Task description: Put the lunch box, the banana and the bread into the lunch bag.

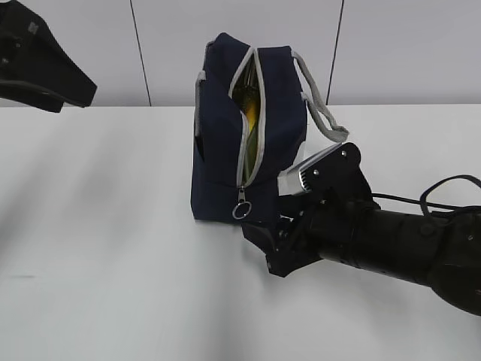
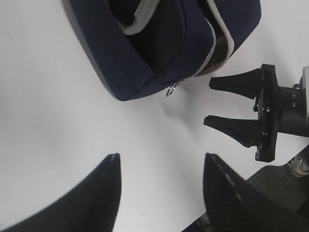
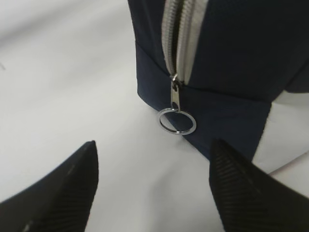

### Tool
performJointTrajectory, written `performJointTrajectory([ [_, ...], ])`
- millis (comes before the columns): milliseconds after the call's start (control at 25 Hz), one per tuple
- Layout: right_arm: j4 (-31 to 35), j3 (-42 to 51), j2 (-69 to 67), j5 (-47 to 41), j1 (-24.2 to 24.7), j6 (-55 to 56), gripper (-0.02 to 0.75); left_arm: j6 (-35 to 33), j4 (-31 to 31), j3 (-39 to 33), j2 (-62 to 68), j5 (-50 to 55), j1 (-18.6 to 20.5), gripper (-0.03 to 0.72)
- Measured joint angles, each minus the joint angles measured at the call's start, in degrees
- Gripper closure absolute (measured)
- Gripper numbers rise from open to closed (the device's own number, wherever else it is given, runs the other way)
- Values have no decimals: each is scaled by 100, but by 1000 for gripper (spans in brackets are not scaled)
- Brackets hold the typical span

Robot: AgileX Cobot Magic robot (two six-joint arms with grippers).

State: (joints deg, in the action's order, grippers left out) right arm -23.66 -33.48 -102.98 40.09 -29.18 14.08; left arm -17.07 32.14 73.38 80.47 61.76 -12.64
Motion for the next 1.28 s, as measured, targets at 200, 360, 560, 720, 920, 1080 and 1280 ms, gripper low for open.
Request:
performJointTrajectory([
  [200,0,-8,0,0,0,76,184,0,0,0,0,-13,0,298],
  [360,105,-8,-41,0,0,-3,184,0,0,0,0,-34,0,300],
  [560,357,-21,-357,162,0,-298,184,-9,0,0,0,-34,0,303],
  [720,368,-170,-619,397,0,-381,184,-9,0,0,0,-34,0,306],
  [920,368,-427,-860,509,0,-536,184,-9,0,0,0,-34,0,306],
  [1080,365,-626,-1065,518,0,-620,184,-9,0,0,0,-34,0,306],
  [1280,240,-905,-1322,518,0,-645,185,-9,0,0,0,-34,0,308],
])
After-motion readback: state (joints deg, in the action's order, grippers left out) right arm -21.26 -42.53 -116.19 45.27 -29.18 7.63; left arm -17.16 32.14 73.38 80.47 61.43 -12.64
